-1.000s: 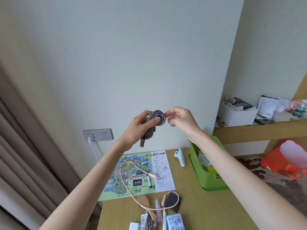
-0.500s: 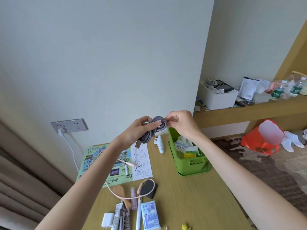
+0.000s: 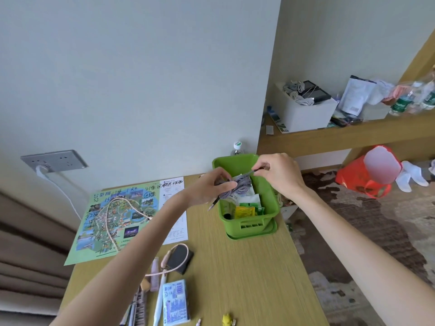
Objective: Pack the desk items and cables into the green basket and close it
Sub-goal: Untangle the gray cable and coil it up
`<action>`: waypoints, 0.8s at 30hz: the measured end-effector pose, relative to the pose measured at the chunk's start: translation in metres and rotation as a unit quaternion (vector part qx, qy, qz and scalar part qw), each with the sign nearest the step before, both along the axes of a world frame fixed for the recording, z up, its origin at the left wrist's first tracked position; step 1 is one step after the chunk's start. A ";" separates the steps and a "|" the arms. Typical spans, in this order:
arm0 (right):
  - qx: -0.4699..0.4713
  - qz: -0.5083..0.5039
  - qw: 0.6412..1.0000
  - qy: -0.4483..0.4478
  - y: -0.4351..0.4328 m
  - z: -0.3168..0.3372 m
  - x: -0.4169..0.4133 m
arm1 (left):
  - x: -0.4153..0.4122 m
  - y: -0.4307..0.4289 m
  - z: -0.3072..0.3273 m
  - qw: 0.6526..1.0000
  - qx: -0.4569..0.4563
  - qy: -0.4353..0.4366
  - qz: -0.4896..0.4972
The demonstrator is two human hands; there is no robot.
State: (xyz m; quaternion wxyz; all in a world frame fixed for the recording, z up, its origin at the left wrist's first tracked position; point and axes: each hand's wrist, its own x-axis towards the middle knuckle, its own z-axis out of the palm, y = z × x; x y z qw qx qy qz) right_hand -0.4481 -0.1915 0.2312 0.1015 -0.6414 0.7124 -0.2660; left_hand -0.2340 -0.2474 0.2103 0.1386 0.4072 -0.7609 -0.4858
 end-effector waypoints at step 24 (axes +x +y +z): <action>0.012 0.018 0.971 0.238 -0.096 -0.112 -0.043 | -0.097 -0.106 -0.111 0.906 -0.389 -0.162 0.048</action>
